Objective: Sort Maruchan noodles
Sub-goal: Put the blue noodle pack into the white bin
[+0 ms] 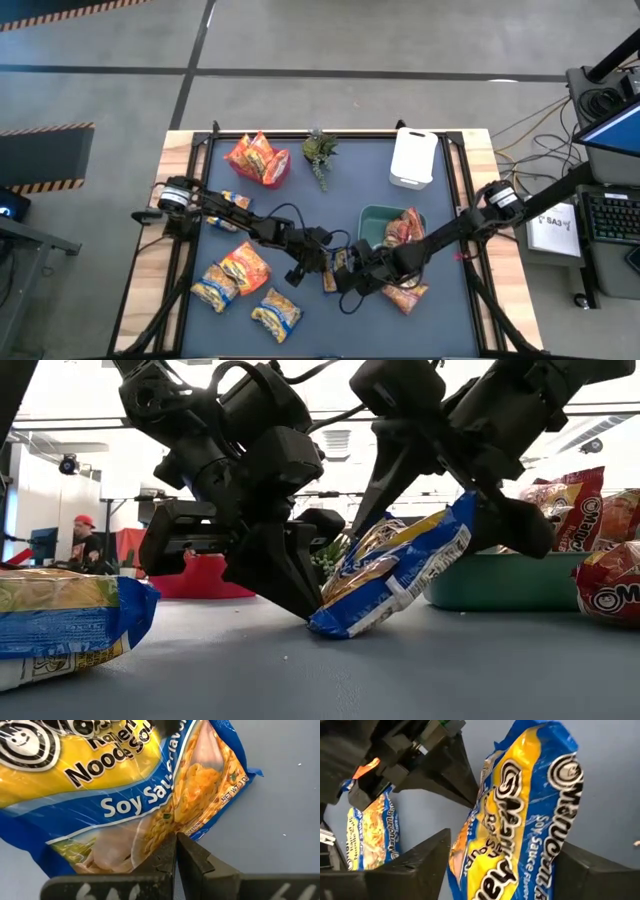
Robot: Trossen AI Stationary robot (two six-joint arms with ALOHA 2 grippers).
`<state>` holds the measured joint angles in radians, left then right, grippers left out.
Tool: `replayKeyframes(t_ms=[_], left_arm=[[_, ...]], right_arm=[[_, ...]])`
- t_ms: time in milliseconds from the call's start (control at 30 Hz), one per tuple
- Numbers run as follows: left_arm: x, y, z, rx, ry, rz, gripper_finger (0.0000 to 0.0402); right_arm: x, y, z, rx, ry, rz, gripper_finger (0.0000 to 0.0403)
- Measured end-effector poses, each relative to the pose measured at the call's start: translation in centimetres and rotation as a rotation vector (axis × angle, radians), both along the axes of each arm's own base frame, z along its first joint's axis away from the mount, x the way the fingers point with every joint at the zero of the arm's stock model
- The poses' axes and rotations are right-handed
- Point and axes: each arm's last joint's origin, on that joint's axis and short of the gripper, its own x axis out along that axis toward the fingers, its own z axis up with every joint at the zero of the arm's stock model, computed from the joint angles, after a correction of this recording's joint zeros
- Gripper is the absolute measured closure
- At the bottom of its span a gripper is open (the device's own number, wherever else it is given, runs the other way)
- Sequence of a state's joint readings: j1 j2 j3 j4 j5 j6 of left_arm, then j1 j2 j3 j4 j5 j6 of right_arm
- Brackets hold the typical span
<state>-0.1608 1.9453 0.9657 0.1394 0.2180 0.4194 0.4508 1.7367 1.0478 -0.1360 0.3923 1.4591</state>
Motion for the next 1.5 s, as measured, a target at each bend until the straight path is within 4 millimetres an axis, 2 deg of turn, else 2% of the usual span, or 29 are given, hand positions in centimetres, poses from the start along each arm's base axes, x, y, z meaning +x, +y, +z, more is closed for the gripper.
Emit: replayKeyframes(t_ms=[433,567,733,933,1200,1367,1500], left_arm=[[0.1,-0.1,0.1,-0.002,-0.009,-0.002,0.0402],[0.2,-0.1,0.5,0.000,0.008,0.000,0.0401],[-0.5,0.1,2.3,0.012,0.057,0.025,0.0401],[-2.1,0.4,5.7,0.004,0.075,0.063,0.0401],[-5.2,0.4,10.9,-0.059,0.001,0.093,0.0401],[-7.8,-0.3,12.7,-0.081,-0.097,0.038,0.0401],[-9.3,-0.2,14.0,-0.097,-0.215,0.040,0.0402]], right_arm=[[0.2,-0.3,0.1,-0.023,0.009,0.021,0.0325],[0.2,-0.3,0.1,-0.039,0.012,0.039,0.0365],[0.3,-0.3,0.7,-0.048,-0.006,0.060,0.0374],[-0.1,-0.5,2.6,-0.076,-0.049,0.095,0.0375],[-0.3,-0.8,7.1,-0.191,-0.098,0.130,0.0375],[-0.6,-1.4,9.8,-0.286,-0.013,0.132,0.0375],[-0.8,-3.0,11.9,-0.357,0.112,0.141,0.0375]])
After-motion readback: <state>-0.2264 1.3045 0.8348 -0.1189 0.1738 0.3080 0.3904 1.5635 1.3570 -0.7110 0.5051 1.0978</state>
